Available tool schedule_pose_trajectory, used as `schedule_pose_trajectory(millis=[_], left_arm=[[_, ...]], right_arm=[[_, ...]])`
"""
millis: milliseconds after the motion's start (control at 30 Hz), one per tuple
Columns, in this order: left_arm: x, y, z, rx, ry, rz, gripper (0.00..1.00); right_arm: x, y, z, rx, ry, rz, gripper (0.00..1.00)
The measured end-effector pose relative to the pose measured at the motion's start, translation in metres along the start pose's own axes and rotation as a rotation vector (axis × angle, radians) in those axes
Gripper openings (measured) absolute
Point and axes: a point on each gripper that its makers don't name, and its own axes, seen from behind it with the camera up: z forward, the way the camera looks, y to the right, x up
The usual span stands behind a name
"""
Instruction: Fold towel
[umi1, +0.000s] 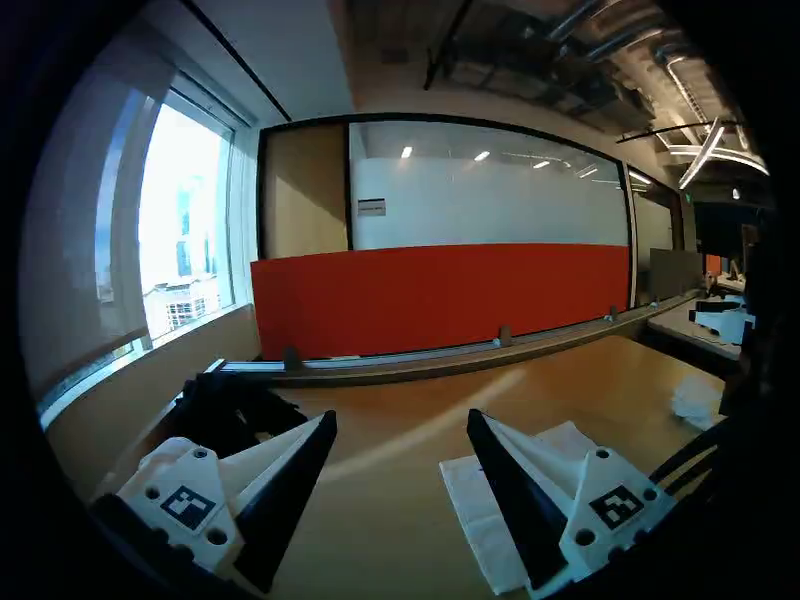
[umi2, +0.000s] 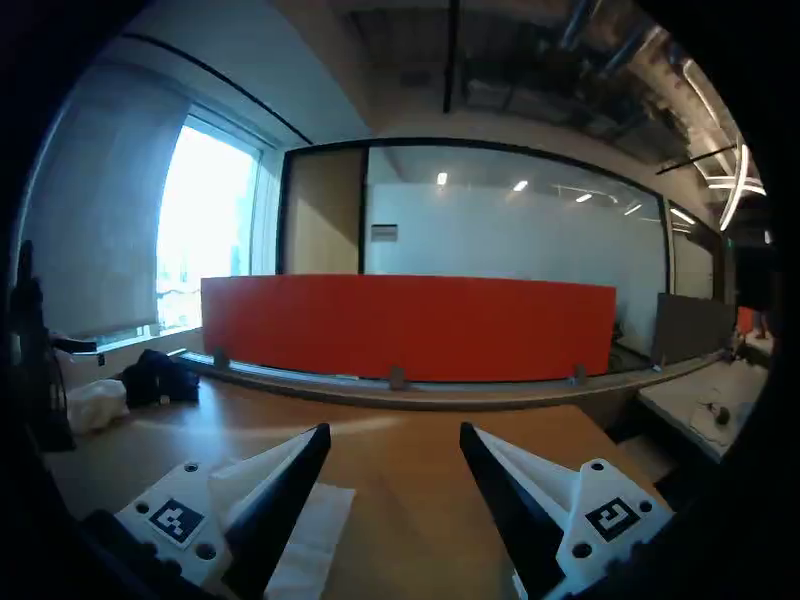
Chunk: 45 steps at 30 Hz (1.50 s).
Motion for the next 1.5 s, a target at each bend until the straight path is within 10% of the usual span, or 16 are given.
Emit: schedule_pose_trajectory(millis=[600,1500], left_arm=[[-0.018,0.048,0.013,-0.201,-0.166,0.041,0.97],[-0.151,0.107,-0.002,-0.383,-0.434,0.149,0.97]], right_arm=[[-0.004,-0.047,-0.009,0.263,-0.216,-0.135,1.0],[-0.157,-0.068,-0.031,0.455,-0.476,-0.25,1.0]])
